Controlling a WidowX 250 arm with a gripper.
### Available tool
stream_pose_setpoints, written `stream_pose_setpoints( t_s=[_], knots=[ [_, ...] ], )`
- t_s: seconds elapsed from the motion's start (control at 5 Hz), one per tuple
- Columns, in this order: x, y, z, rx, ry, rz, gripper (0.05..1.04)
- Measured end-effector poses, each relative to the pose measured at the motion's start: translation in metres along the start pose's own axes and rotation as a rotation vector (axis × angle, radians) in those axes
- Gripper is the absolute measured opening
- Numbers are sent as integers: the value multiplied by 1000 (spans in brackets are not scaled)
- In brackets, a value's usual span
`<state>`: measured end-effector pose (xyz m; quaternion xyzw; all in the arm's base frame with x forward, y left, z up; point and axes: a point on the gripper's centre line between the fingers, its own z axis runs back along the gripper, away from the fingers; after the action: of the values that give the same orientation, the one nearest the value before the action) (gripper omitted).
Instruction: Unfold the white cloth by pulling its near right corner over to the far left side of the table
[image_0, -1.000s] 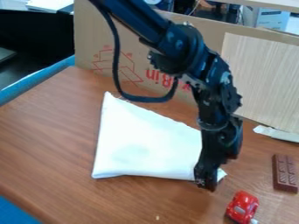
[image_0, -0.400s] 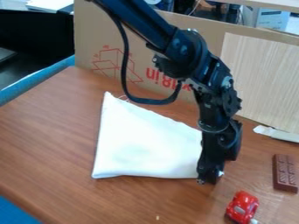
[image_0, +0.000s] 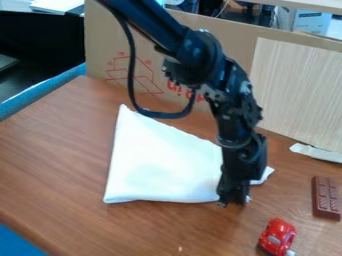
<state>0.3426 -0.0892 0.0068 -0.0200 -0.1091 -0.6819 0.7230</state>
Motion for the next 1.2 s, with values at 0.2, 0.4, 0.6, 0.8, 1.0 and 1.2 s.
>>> stream_pose_setpoints(
  t_s=[0.2, 0.4, 0.6, 0.8, 1.0, 1.2],
  knots=[
    [-12, 6, 28, 0, -94, 37, 59],
    [-30, 13, 55, -1, -191, 84, 59],
    [-53, 15, 71, -2, -249, 114, 59],
    [-85, 22, 76, 27, -235, 124, 59],
    [-125, 25, 70, 16, -206, 131, 59],
    [-165, 26, 73, 13, -204, 125, 58]
  ],
)
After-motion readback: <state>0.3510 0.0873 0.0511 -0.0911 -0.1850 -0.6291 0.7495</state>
